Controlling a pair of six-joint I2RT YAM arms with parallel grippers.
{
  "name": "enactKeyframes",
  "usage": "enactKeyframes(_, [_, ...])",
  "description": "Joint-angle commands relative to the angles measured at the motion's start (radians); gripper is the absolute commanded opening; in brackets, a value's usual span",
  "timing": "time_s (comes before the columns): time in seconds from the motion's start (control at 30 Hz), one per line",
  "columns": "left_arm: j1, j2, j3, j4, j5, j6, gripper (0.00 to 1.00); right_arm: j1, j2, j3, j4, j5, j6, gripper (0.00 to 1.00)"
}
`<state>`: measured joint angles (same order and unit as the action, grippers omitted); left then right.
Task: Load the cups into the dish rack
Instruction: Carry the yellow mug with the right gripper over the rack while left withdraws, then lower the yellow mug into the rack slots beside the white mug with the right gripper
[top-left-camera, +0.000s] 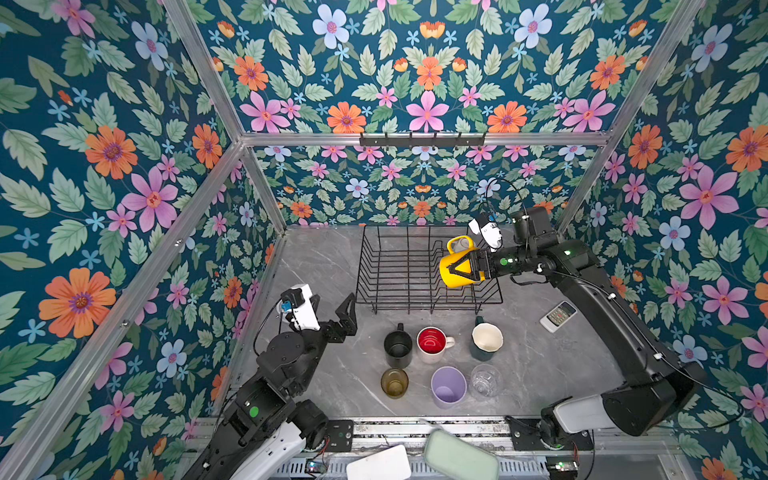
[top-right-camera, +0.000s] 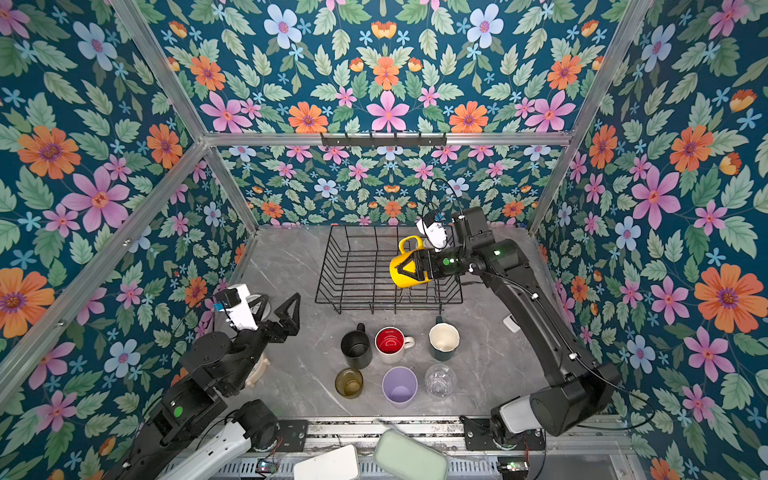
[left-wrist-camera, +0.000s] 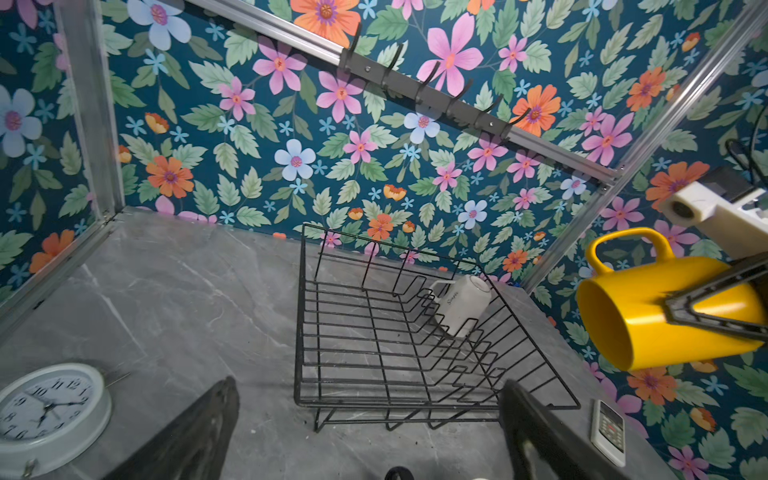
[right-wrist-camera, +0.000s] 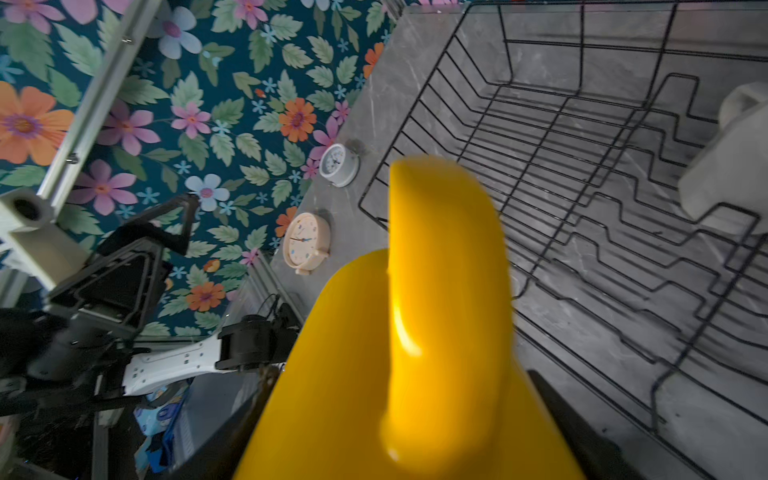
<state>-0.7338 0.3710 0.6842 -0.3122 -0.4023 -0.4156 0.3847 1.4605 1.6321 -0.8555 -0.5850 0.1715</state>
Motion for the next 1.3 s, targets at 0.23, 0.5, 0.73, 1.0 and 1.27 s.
enactKeyframes(0.23, [0.0,-0.063,-0.009,-0.07,-0.053,-0.021,1.0,0.001,0.179,0.173,-0.069,0.22,-0.106,0.0])
enactKeyframes(0.5, [-0.001,-0.069,0.001,-0.083,-0.054,-0.018,1.0,0.001,0.352,0.338,-0.123,0.341,-0.155,0.0])
enactKeyframes(0.73, [-0.001,-0.074,0.02,-0.106,-0.057,-0.02,1.0,0.004,0.486,0.471,-0.161,0.39,-0.188,0.0])
enactKeyframes(1.0, [-0.001,-0.11,0.024,-0.125,-0.066,-0.04,1.0,0.022,0.643,0.643,-0.22,0.472,-0.243,0.0])
enactKeyframes(1.27, [0.0,-0.125,0.034,-0.14,-0.07,-0.05,1.0,0.026,0.783,0.799,-0.262,0.532,-0.277,0.0])
